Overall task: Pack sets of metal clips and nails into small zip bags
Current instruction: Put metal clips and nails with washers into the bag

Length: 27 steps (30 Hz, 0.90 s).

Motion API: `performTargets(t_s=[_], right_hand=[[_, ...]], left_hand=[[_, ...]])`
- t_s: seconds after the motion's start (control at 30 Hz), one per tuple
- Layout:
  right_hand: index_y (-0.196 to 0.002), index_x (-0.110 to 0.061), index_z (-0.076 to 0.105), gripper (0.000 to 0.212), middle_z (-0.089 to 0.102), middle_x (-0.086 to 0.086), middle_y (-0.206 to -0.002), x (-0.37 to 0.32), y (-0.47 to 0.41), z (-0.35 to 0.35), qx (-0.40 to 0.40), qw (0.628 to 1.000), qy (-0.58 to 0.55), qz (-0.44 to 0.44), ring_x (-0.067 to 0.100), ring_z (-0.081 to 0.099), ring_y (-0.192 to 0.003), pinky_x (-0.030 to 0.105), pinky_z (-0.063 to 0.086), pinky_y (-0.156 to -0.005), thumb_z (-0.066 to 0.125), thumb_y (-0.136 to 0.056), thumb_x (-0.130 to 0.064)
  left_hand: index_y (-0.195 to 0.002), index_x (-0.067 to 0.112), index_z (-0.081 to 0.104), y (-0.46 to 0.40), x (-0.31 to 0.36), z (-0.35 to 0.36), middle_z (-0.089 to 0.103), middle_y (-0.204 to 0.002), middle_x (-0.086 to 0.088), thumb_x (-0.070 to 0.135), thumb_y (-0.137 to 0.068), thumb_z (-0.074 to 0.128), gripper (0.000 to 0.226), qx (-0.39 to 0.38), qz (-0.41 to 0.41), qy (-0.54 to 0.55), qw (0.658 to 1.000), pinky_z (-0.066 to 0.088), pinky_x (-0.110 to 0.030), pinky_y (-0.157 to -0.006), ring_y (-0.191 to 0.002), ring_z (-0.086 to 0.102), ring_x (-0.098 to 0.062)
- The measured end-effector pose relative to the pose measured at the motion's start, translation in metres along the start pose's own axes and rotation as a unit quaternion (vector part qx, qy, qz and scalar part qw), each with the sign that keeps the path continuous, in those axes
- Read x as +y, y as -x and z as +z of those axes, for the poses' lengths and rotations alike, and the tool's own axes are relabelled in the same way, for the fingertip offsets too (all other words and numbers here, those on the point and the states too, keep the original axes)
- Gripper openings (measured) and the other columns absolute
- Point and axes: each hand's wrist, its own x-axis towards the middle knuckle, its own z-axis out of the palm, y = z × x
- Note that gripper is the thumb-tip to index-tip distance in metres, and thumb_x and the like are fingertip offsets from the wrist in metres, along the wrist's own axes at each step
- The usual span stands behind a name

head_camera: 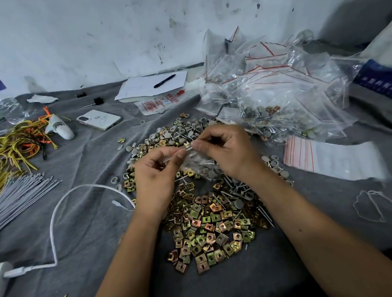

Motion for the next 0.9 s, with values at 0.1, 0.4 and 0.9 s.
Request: performTargets(t_s=[0.1, 0.4, 0.9], right_hand=[[-0.087, -0.028, 0.076, 0.011, 0.075, -0.013, -0.078, -0.001, -0.001, -0.001, 0.007, 1.0, -0.01, 0.005, 0.006, 0.069, -0.07, 0.021, 0.056, -0.062, 0.079, -0.085, -0.018], [-0.099, -0.013, 0.079, 0.01, 0.076, -0.009, -0.078, 0.008, -0.006, -0.012, 0.066, 0.998, -0.007, 0.005, 0.012, 0.074, -0.068, 0.027, 0.059, -0.059, 0.075, -0.09, -0.017], [-0.077, -0.009, 0.076, 0.024, 0.065, 0.004, -0.055, -0.027, -0.073, -0.128, 0.184, 0.981, -0.031, 0.048, 0.01, 0.047, -0.039, 0.019, 0.034, -0.041, 0.071, -0.096, -0.022]], left_hand=[[-0.087, 0.017, 0.078, 0.001, 0.002, 0.001, 0.078, -0.084, -0.002, 0.023, -0.085, 0.076, 0.007, 0.026, -0.008, 0.032, 0.999, 0.058, -0.023, -0.072, -0.077, 0.071, -0.012], [-0.08, 0.014, 0.08, -0.005, 0.008, -0.006, 0.077, -0.083, -0.008, 0.026, -0.076, 0.083, 0.014, 0.068, -0.084, 0.067, 0.992, 0.06, -0.03, -0.076, -0.079, 0.069, -0.019], [-0.09, 0.008, 0.069, -0.091, 0.085, 0.131, 0.064, -0.078, 0.007, 0.026, -0.099, 0.068, 0.019, 0.145, 0.141, -0.142, 0.969, 0.044, -0.017, -0.069, -0.072, 0.055, 0.001]])
